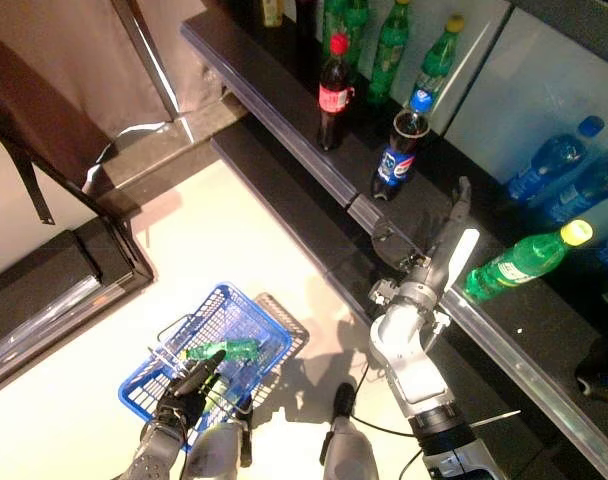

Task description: Pick up the drink and place into the basket.

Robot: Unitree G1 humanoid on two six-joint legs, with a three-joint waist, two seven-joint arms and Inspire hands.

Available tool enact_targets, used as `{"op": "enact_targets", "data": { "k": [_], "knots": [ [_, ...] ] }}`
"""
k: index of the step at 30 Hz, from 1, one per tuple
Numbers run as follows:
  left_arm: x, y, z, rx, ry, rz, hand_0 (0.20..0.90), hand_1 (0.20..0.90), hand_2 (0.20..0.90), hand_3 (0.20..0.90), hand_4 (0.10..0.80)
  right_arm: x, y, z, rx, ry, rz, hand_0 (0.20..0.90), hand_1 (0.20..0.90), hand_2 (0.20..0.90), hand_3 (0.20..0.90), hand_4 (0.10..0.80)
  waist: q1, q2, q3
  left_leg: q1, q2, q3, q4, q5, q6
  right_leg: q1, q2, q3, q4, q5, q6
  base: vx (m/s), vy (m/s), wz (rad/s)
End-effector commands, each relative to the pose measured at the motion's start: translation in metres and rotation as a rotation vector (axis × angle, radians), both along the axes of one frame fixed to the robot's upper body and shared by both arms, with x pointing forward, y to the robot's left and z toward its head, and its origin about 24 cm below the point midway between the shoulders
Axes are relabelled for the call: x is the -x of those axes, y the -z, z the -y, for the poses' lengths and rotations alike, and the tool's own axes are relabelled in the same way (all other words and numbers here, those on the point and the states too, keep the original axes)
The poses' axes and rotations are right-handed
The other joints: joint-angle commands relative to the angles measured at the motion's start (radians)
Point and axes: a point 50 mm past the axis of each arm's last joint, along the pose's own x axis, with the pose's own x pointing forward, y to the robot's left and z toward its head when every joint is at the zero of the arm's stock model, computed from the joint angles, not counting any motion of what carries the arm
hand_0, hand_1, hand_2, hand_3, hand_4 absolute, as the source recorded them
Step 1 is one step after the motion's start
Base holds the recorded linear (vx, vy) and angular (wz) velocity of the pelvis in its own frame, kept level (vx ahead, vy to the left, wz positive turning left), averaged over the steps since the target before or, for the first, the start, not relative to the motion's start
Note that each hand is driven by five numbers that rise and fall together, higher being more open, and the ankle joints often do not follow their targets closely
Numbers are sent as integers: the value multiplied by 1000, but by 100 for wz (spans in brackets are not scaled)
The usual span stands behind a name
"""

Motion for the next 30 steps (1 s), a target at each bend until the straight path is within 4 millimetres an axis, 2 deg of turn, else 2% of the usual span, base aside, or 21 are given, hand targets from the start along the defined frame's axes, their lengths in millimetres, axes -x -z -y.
{"op": "enact_targets", "data": {
  "k": [1, 7, 12, 13, 21, 30],
  "knots": [
    [-24, -42, 8, 32, 15, 321, 300, 300, 300, 200, 100, 0, -63, -1, 43, 43, 309, 900, 900, 900, 900, 800, -3, -2, -49, -90, -8, -33, 131, -3, 24, 5, -5, -5, 156, -124, -37, 0, 0, 0],
    [-34, -52, 12, 49, 34, 375, 300, 300, 300, 200, 100, -8, -79, -3, 54, 42, 354, 900, 900, 900, 900, 800, -4, 11, 13, -152, -7, -42, 169, 11, 20, -41, -2, -7, 190, -134, -53, -53, 10, -4],
    [-44, -61, 15, 55, 51, 415, 300, 300, 300, 200, 100, -15, -102, -2, 36, 58, 437, 900, 900, 900, 900, 800, 3, 17, 61, -203, -4, -55, 197, 29, 18, -78, 5, -10, 212, -139, -64, -53, -37, 1],
    [-48, -65, 15, 55, 58, 432, 300, 300, 300, 200, 100, -18, -112, -1, 27, 50, 463, 900, 900, 900, 900, 800, 8, 19, 79, -220, -5, -61, 203, 36, 18, -92, 7, -11, 217, -139, -67, -57, -50, 2],
    [-56, -73, 14, 50, 87, 467, 300, 300, 300, 200, 100, -27, -149, -2, 18, 2, 530, 900, 900, 900, 900, 800, 30, 20, 79, -303, -14, -78, 202, 50, 25, -173, 18, -15, 225, -132, -73, -19, -26, 1],
    [-62, -82, 16, 49, 114, 491, 300, 300, 300, 200, 100, -36, -179, 3, -48, 7, 567, 900, 900, 900, 900, 800, 50, 30, 79, -364, -27, -93, 220, 38, 32, -234, 14, -18, 247, -136, -74, 6, -4, 2]
  ]
}}
